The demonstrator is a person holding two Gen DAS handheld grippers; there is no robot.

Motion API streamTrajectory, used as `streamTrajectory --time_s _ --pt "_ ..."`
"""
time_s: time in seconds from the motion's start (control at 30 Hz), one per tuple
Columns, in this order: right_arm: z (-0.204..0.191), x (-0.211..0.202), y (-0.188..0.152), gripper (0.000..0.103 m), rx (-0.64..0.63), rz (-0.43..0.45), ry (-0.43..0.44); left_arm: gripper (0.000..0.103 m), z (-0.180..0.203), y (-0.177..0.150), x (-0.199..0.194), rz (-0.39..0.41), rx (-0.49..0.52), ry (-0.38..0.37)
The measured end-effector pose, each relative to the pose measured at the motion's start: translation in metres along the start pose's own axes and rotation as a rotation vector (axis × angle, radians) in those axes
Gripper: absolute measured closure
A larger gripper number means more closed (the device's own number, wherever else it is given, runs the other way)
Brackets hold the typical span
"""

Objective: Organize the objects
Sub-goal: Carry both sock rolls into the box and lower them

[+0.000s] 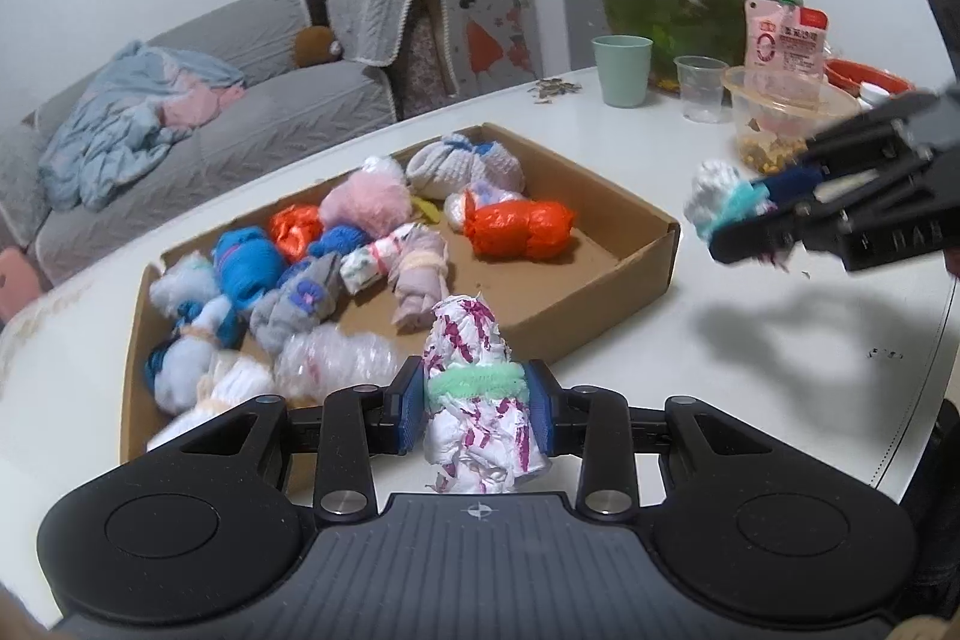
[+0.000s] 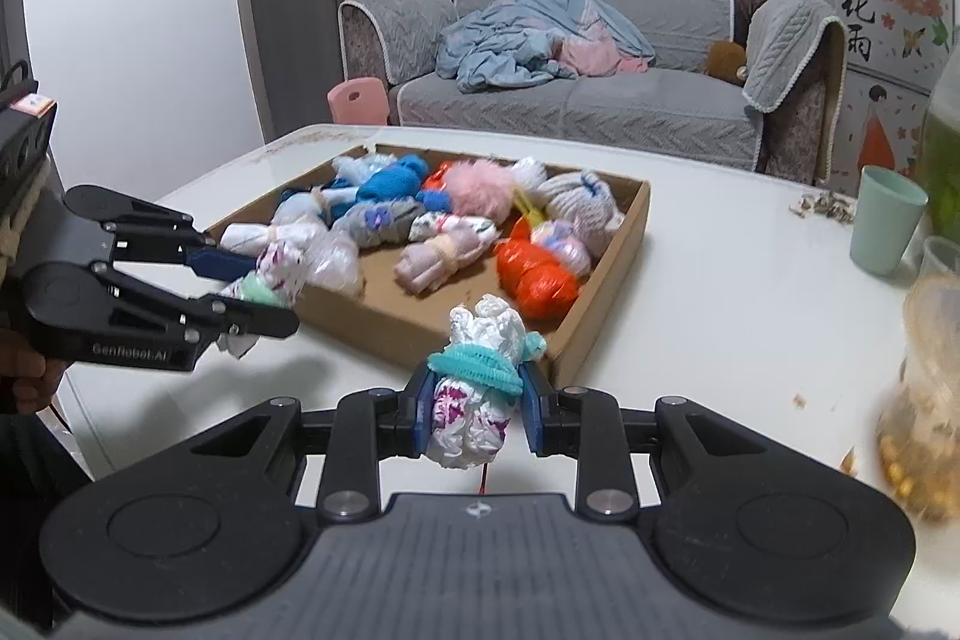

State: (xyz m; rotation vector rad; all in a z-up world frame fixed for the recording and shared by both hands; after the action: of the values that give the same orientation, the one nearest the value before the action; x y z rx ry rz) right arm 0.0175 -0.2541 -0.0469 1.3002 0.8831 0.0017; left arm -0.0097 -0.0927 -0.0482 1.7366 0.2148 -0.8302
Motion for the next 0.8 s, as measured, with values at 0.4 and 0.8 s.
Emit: streamTrajectory --time_s 0.4,0.8 --pt "0.016 0.027 0.063 0.077 -0.090 0.003 0.064 0.061 -0.018 0.068 0.036 -0.017 -0.034 -0.191" --pt "0.019 0.068 0.064 0.077 -0.111 -0.100 0.142 0.061 -0.012 0.060 0.104 -0.171 0.012 -0.300"
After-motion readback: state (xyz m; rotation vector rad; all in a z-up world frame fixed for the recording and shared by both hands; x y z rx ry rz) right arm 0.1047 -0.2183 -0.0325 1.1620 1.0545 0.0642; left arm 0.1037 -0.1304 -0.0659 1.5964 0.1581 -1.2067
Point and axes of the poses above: each gripper's, at about its wrist camera, not at the fingertips, and x roughly the way its jaws point, z to its right, y to its top, the point moved 3 cm from there along x, roughly the way its jaws point, and after that the axes turned 5 degrees about -x, right-handed, at the moved point
